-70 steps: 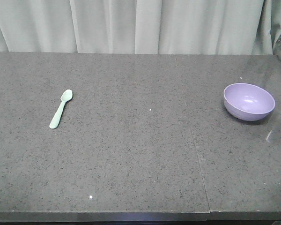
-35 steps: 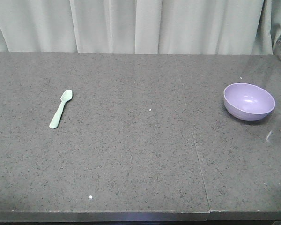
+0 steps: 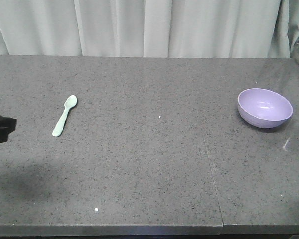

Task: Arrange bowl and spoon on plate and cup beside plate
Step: 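Lower the open left gripper over the pale green spoon handle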

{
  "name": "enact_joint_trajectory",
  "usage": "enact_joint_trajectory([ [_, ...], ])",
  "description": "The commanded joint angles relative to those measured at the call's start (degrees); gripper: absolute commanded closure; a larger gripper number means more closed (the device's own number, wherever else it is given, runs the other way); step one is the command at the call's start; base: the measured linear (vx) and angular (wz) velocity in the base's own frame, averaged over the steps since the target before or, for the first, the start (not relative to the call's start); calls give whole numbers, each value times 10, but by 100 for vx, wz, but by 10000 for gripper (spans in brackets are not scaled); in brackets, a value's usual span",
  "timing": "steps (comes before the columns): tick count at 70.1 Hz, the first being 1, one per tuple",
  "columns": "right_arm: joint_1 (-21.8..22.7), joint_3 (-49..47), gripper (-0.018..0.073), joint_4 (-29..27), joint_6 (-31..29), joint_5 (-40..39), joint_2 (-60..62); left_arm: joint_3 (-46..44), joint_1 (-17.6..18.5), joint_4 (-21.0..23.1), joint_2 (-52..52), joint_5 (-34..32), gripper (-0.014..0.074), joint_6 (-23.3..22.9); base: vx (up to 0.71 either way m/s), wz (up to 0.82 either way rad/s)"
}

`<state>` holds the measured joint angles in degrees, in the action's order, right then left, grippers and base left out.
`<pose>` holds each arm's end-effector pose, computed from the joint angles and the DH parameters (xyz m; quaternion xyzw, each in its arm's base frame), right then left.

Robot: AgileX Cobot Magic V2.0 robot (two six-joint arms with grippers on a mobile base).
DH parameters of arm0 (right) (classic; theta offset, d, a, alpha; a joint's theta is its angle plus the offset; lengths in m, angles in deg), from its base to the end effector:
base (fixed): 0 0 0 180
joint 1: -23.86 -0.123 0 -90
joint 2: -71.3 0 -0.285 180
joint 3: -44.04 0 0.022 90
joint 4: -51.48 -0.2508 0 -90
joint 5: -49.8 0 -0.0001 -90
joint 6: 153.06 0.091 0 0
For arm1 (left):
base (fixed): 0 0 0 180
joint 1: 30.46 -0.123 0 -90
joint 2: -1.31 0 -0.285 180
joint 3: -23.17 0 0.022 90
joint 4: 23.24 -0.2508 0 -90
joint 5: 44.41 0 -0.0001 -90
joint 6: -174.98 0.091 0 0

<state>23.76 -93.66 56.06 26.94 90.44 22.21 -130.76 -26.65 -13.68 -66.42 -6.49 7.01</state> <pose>0.1322 -0.0045 0.2935 -0.0179 0.9129 -0.0357 0.4062 0.2105 -0.0233 0.3322 0.0866 0.9061 -0.0442 0.4118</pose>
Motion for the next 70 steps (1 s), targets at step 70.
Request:
enact_joint_trajectory([
  [70, 0, -20, 103, 8, 0, -32, -2, -443, 78, -112, -496, 106, 63, -57, 0, 0],
])
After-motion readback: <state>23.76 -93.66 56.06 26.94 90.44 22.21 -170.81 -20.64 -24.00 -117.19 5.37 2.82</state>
